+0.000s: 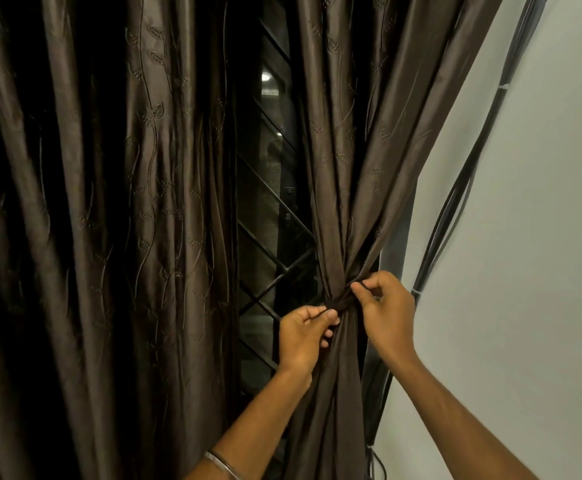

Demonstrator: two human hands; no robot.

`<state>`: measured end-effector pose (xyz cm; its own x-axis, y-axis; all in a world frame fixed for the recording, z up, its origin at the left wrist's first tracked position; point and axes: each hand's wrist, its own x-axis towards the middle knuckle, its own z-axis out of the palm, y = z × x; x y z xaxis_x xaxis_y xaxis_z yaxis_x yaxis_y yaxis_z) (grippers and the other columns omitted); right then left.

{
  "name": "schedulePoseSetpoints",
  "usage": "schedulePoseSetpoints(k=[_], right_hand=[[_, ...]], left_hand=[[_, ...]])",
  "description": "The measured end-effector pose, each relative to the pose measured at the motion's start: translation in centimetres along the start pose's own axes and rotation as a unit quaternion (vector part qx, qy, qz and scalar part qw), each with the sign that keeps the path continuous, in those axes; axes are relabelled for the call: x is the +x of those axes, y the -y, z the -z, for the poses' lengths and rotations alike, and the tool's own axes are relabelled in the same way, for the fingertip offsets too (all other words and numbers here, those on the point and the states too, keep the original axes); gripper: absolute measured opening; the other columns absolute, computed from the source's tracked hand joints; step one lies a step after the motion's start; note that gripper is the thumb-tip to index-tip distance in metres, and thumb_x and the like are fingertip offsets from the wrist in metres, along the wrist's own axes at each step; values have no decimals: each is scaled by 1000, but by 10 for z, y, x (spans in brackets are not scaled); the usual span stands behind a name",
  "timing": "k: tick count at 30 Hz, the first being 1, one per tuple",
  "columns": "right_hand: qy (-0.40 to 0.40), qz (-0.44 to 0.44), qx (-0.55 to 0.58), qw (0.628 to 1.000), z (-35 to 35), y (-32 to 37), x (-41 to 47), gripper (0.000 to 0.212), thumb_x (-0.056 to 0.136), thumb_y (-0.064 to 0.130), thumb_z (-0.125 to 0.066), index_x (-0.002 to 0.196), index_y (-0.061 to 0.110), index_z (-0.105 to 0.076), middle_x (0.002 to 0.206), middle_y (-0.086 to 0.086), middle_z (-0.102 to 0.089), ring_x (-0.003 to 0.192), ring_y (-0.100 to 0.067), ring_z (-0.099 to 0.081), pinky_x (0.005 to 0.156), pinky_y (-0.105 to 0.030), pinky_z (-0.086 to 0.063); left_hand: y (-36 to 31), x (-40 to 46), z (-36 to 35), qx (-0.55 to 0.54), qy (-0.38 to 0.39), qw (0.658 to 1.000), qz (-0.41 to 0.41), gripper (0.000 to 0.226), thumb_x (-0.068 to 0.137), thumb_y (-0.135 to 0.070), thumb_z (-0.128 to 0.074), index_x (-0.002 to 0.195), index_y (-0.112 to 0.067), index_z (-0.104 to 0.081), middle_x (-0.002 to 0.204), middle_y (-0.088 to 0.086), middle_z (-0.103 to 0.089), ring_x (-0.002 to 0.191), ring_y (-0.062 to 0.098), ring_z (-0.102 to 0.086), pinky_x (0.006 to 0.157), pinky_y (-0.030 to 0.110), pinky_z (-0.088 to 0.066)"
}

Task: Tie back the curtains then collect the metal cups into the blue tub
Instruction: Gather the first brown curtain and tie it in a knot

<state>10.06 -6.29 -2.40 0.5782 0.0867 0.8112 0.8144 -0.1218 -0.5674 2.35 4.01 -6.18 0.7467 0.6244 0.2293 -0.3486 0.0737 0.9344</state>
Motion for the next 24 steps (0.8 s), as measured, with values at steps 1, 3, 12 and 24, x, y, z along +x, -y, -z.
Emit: schedulePoseSetpoints(k=[1,3,12,24], right_hand=[[-7,6,0,1000,1,-1,3,16,83,6,-73,73,7,-60,75,-1,-59,72,-8,-56,66,-23,-47],[-12,18,-8,1000,2,-1,8,17,82,5,-73,73,6,-60,76,0,-59,73,-9,-56,67,-24,-46],[-40,-7,14,999,2,-2,16,18,84,4,-70,72,11,-60,72,4,-59,70,-19,-60,67,-39,-52],[199,-157,200,946,4,-6,8,34,87,33,-64,114,21,-47,105,-3,-65,93,-1,-66,80,-18,-51]], left_hand=[[1,1,2,2,-3,1000,0,4,90,-8,-67,88,-9,-70,75,3,-73,60,5,-61,52,17,-48],[3,2,5,5,-2,1000,3,3,90,-7,-67,88,-8,-70,74,3,-72,61,7,-62,52,18,-49],[8,7,12,30,-7,999,12,4,90,-6,-65,91,-4,-69,73,5,-71,57,6,-60,49,19,-49],[25,10,24,66,-1,997,-42,43,75,-19,-83,107,-17,-55,92,-2,-54,82,9,-52,72,17,-46]])
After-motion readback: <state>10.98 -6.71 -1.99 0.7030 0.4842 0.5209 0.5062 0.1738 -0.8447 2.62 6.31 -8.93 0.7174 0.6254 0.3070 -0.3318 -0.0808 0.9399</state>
